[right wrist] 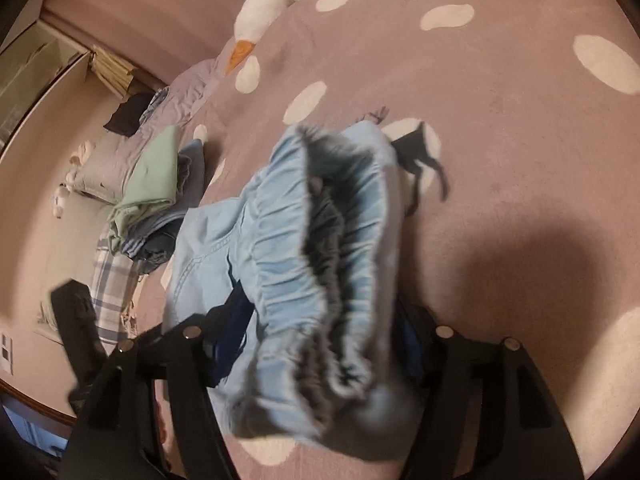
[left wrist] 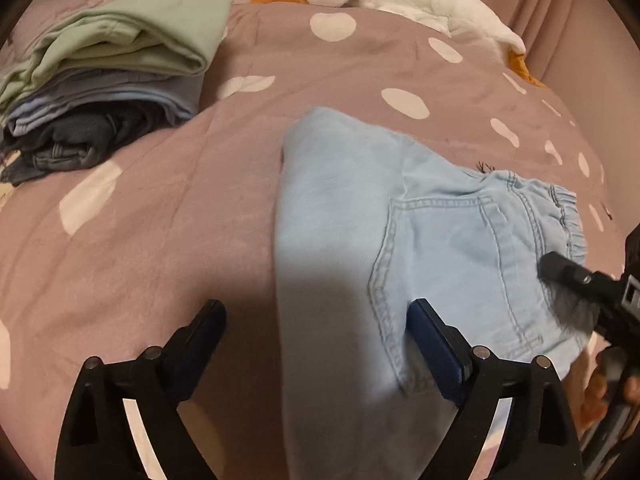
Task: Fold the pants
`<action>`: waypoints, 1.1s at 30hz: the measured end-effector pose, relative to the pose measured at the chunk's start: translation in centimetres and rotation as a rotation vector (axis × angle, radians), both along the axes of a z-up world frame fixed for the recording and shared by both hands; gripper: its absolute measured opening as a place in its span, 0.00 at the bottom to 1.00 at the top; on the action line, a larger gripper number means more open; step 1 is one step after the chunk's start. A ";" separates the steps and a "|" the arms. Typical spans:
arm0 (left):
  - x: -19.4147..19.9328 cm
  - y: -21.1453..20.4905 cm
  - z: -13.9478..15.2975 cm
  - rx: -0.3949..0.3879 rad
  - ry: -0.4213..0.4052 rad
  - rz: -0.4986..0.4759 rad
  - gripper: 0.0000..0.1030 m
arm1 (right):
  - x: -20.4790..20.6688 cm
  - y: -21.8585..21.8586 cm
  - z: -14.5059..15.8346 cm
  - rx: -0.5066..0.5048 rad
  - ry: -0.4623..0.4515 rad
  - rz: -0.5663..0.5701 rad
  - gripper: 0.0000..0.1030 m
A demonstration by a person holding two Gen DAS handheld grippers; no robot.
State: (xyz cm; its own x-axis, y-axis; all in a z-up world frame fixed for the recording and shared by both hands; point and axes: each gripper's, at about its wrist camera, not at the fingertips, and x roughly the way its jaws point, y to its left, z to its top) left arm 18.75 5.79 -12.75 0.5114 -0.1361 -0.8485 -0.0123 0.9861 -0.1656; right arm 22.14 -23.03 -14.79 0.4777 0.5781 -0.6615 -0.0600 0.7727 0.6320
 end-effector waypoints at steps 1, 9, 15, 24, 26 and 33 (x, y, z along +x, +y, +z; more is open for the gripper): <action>-0.4 0.2 0.1 0.003 0.003 0.000 0.89 | -0.3 -0.2 0.4 -0.010 0.004 -0.005 0.68; -4.3 0.2 0.0 0.075 -0.056 -0.035 0.89 | -5.2 2.7 1.9 -0.362 -0.108 0.139 0.75; -5.6 0.0 0.1 0.086 -0.046 -0.017 0.89 | -6.0 3.2 2.4 -0.399 -0.078 0.092 0.76; -10.9 -3.0 6.2 0.147 -0.149 -0.075 0.90 | -11.7 3.0 8.1 -0.427 -0.208 0.087 0.96; -11.7 -3.6 7.1 0.137 -0.143 -0.084 0.93 | -13.2 3.1 9.1 -0.443 -0.225 0.093 0.99; -14.0 -3.8 9.3 0.164 -0.113 0.003 0.97 | -16.3 3.5 11.3 -0.535 -0.264 0.082 1.00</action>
